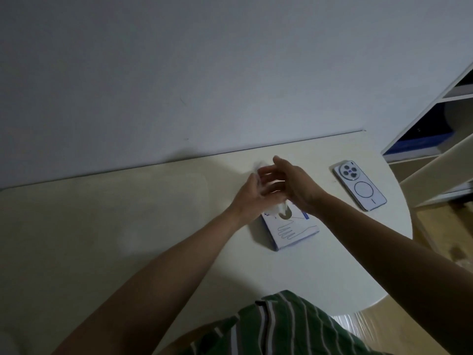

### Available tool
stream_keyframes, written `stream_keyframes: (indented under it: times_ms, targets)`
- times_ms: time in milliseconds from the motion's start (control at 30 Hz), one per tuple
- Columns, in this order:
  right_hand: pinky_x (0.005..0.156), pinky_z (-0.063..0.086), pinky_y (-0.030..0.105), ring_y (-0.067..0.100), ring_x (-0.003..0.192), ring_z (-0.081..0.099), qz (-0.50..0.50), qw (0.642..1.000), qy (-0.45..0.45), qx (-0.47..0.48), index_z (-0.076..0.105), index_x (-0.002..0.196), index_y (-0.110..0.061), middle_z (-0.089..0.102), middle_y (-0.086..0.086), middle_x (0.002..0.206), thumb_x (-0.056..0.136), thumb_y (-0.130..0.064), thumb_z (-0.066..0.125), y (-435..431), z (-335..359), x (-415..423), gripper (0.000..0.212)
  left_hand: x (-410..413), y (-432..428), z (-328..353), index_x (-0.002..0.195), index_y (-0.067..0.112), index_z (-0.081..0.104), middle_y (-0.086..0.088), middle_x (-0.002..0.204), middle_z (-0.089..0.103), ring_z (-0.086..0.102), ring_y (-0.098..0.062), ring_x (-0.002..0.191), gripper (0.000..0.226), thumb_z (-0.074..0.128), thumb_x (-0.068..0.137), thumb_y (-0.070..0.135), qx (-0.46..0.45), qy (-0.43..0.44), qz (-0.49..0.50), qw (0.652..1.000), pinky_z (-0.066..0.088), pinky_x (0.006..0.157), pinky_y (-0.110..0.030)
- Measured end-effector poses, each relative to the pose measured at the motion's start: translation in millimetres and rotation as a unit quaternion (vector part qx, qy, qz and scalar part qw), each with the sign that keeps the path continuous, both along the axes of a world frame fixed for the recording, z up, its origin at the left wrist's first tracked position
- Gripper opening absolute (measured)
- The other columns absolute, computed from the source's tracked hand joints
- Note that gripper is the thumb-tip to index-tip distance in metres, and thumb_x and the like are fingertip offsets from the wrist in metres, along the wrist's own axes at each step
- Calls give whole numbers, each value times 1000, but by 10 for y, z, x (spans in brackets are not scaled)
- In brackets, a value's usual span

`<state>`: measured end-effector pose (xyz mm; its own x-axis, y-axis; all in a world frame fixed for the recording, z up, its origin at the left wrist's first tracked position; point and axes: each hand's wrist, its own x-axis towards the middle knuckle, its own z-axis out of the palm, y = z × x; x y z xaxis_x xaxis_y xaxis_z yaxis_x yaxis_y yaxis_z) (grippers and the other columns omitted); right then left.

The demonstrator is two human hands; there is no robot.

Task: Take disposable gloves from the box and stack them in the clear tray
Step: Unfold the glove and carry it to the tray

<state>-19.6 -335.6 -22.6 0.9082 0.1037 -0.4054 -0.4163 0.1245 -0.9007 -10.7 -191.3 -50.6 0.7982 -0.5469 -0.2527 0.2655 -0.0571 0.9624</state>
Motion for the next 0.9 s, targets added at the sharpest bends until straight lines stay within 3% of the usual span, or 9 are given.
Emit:
stream_keyframes:
  times_ms: [133,233,300,367,433,533,600,767,900]
  targets:
    - [77,57,35,31,87,67,-40,997,-52,-33,66,111,-2,70,21,98,103,-30,41,192,31,38,39,105,317,38,104,10,68,-1,86,72,66,-20,87,23,54,85,6,122,-44,108,986,54,73,-24]
    - [79,53,33,27,95,61,-76,983,-109,-128,65,114,-7,66,12,105,96,-12,51,329,9,91,23,193,575,84,82,13,75,-7,72,69,62,-25,76,30,48,83,1,81,57,168,981,56,75,-36]
    - [87,50,31,20,109,58,-34,977,-121,-174,56,128,-18,61,2,119,93,-11,56,406,-7,123,36,234,742,103,77,11,77,-11,73,68,62,-28,76,33,45,77,2,69,95,183,976,54,80,-43]
    - [92,49,31,16,113,55,29,979,-105,-170,46,137,-24,55,-2,127,92,-16,61,486,-12,147,49,238,893,116,73,14,78,-8,66,67,61,-26,68,34,45,68,9,58,97,172,979,53,72,-36]
    - [87,54,34,17,104,61,89,973,-97,-188,49,135,-19,60,2,119,90,-20,66,599,-20,189,49,234,1058,126,74,14,77,-10,64,65,60,-24,62,30,47,70,13,63,90,176,978,51,59,-28]
    - [67,53,31,16,71,63,119,952,-136,-249,66,98,1,67,6,82,88,-19,70,819,-25,267,23,232,1320,104,80,11,73,-10,64,64,60,-24,56,20,55,86,14,49,91,199,975,48,50,-26]
    - [62,46,30,16,62,57,114,955,-129,-240,66,83,5,64,5,68,88,-20,70,937,-44,301,26,210,1459,95,85,7,71,-7,64,66,62,-22,53,16,63,88,20,52,72,216,972,48,48,-26]
    - [53,39,21,12,51,48,136,947,-107,-271,67,78,1,60,1,56,90,-20,67,1317,-47,402,25,156,1881,27,64,14,51,7,40,45,39,-8,35,31,56,95,13,158,-48,309,937,34,38,-19]
    - [47,39,19,7,43,46,122,951,-104,-264,69,80,7,58,1,53,90,-20,64,1490,-88,472,29,134,2070,-6,60,19,32,4,52,31,29,-13,51,44,63,91,16,203,-76,335,917,27,52,-27]
